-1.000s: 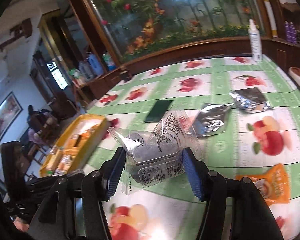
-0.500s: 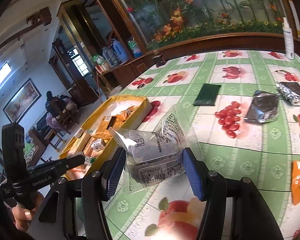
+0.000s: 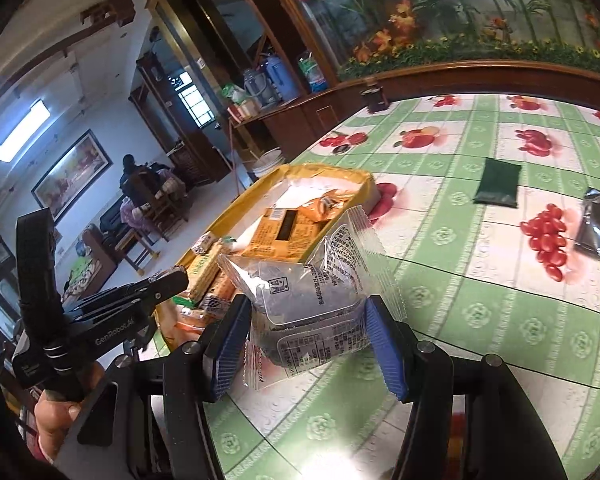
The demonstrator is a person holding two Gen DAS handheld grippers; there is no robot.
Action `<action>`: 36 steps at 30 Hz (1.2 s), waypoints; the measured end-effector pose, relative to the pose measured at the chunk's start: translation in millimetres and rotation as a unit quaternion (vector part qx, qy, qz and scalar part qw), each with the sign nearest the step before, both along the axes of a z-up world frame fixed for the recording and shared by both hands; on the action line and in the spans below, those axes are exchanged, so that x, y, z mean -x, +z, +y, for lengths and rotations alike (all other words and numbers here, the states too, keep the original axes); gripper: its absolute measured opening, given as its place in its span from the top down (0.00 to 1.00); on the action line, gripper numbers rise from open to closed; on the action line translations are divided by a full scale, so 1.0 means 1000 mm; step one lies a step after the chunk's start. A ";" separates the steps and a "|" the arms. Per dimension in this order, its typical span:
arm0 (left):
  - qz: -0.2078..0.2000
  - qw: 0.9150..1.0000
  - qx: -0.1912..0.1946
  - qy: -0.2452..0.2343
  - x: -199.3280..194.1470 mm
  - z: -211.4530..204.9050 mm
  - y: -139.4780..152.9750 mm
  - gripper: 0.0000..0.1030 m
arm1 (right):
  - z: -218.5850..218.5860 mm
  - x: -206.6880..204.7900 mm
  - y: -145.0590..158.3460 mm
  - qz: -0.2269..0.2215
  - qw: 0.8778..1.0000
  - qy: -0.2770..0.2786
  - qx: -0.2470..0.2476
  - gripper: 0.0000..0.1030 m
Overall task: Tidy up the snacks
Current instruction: 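Carry the clear bag and candy into the yellow tray and open both tools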
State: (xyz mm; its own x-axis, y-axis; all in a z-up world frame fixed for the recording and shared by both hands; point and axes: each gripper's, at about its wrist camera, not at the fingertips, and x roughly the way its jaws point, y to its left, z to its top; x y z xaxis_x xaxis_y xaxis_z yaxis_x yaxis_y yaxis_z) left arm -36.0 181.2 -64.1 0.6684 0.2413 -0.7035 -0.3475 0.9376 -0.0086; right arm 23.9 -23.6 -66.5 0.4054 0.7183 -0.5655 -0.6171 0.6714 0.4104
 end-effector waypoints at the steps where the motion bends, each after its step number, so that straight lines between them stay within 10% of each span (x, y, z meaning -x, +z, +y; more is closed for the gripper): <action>1: 0.001 1.000 0.000 0.004 0.000 0.003 -0.002 0.84 | 0.005 0.001 0.000 0.000 1.000 0.005 0.001 0.42; 36: 0.012 0.999 0.003 0.046 -0.006 0.053 -0.009 0.84 | 0.104 -0.002 0.000 -0.004 0.997 0.064 0.033 0.58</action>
